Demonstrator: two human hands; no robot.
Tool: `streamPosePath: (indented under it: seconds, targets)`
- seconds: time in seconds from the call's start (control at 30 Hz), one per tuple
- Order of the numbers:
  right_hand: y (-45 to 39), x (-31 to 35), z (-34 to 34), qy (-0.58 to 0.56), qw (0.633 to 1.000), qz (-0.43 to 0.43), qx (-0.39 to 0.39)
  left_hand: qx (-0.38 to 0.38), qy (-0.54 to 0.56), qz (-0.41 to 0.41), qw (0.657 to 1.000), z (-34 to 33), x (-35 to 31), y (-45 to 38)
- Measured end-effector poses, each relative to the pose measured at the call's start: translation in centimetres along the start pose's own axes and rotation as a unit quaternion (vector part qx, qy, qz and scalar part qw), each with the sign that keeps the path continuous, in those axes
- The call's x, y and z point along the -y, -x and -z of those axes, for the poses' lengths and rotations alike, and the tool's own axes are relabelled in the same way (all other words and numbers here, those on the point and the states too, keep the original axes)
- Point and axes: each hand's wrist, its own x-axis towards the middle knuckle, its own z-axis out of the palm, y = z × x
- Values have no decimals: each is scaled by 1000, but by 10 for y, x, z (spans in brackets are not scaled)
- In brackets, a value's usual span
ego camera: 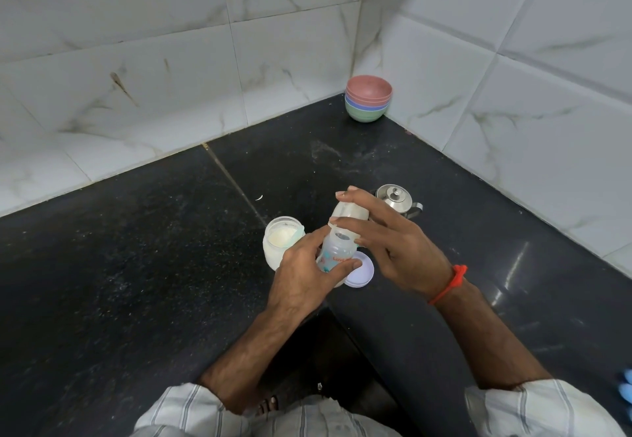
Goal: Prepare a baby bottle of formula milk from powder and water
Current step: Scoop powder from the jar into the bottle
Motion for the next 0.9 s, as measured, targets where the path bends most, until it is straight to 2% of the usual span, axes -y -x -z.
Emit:
streamPosePath:
  seconds: [0.1,0.3,0.47,0.67,0.8,0.9]
  targets:
    - [1,0,0,-6,1000,-11,9,1,-1,-2,1000,-1,1,-1]
    - [3,5,5,-61,990,-112,-55,3,1,-17,1000,0,0,1]
    - [8,-2,-1,-146,971,-178,-67,2,-7,-12,1000,0,-1,-1]
    - [10,2,-2,-65,987,-126,-77,3,-12,-9,1000,-3,2,-2]
    - [10,4,-3,-25,997,-63,-40,8,-1,-19,1000,-5,7,-2]
    - [10,5,-4,-11,998,-37,-46,1,1,-19,1000,-6,8,-1]
